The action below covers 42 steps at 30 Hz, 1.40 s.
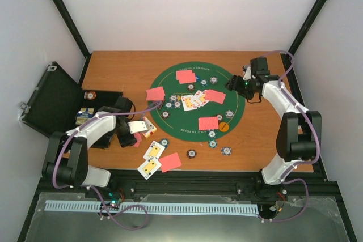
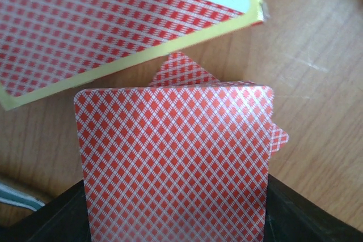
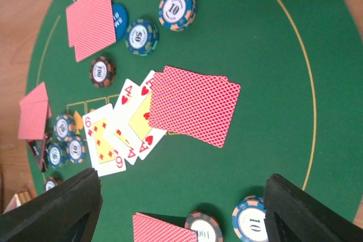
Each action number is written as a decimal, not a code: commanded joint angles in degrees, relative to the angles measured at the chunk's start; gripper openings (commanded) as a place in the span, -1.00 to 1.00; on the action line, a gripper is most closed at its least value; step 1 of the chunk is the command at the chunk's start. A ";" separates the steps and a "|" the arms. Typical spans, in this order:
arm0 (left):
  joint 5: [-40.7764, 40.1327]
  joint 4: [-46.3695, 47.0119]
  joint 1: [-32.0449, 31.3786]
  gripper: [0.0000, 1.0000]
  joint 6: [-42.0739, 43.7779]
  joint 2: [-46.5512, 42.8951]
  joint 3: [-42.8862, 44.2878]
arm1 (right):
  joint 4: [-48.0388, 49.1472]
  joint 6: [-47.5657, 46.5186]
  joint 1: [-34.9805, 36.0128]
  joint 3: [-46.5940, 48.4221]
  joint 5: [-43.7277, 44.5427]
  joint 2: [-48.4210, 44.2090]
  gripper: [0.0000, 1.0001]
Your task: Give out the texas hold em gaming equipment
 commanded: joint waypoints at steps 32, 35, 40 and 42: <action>13.40 58.70 5.07 1.00 -40.67 -6.15 -6.98 | 49.34 -8.85 -0.29 -48.71 53.03 -33.90 1.00; 11.74 71.63 5.87 1.00 -41.59 -5.22 -12.42 | 56.80 -12.37 -0.29 -49.38 54.39 -29.15 1.00; 12.66 75.02 7.83 1.00 -46.71 -4.34 -14.58 | 71.01 -17.61 -0.34 -51.33 53.80 -21.35 1.00; 10.59 81.00 7.97 1.00 -47.51 -3.90 -18.45 | 73.82 -17.38 -0.38 -51.51 53.06 -19.13 1.00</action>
